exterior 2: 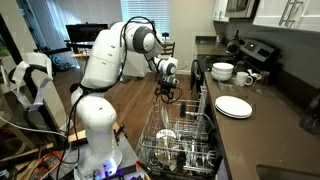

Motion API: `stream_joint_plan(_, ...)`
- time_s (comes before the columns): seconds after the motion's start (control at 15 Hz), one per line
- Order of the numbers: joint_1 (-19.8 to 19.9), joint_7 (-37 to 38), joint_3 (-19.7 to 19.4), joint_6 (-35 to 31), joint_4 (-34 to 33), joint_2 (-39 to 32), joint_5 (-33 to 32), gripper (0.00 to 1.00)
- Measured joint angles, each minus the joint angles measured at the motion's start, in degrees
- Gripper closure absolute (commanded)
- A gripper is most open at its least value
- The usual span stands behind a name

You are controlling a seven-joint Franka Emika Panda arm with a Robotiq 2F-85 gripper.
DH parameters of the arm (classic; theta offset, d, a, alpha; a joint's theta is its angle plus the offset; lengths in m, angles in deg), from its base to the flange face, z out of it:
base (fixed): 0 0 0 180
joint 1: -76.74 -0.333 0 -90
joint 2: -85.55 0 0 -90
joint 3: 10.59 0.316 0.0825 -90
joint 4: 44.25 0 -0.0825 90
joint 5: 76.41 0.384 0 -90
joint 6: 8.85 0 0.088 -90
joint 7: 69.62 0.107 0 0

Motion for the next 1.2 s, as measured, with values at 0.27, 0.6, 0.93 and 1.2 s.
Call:
stream_joint_plan(0.27, 0.1, 0.1, -0.2, 1.2, -1.2, -1.8, 0.0, 0.00)
stream_joint_plan(0.6, 0.0, 0.1, -0.7, -1.4, -1.1, -2.7, -0.3, 0.00)
stream_joint_plan(0.93, 0.2, 0.1, -1.4, -6.1, -0.6, -4.9, -0.4, 0.33)
stream_joint_plan(1.2, 0.3, 0.0, -1.7, -7.5, -0.6, -6.1, -0.4, 0.56)
